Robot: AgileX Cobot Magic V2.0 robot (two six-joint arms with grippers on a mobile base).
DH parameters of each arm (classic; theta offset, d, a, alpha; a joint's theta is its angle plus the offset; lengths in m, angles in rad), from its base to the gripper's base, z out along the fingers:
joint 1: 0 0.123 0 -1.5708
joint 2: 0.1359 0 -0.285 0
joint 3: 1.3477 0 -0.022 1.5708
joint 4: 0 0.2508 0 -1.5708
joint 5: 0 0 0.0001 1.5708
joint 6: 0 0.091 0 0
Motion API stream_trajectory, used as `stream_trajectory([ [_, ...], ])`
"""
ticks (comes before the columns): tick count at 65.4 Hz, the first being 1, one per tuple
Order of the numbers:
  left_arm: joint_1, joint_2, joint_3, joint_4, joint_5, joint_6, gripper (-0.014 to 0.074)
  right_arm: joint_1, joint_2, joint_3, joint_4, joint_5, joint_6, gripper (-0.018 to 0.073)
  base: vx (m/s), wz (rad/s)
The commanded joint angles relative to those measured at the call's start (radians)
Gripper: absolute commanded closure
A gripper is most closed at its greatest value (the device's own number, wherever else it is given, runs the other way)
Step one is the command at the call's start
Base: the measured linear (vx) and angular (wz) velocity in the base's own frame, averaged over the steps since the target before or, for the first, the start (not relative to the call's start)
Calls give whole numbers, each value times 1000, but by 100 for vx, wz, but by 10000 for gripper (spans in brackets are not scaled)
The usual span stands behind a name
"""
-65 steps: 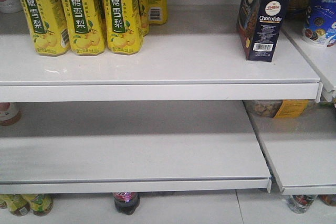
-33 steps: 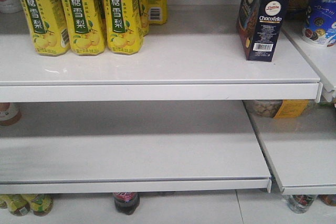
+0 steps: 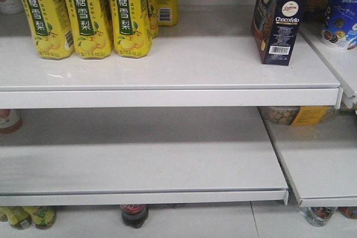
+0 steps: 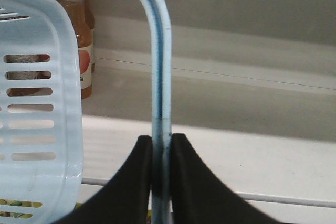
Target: Left arm holds basket, right arm returns cookies
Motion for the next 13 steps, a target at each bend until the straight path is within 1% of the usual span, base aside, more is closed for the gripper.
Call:
stream_trajectory([
  [1,1,-20,-35,12,-111,16,603,-5,-11,21,-11,-82,-11,563,0,0],
  [13,1,-20,-35,12,-111,16,603,-5,-11,21,-11,-82,-11,563,0,0],
])
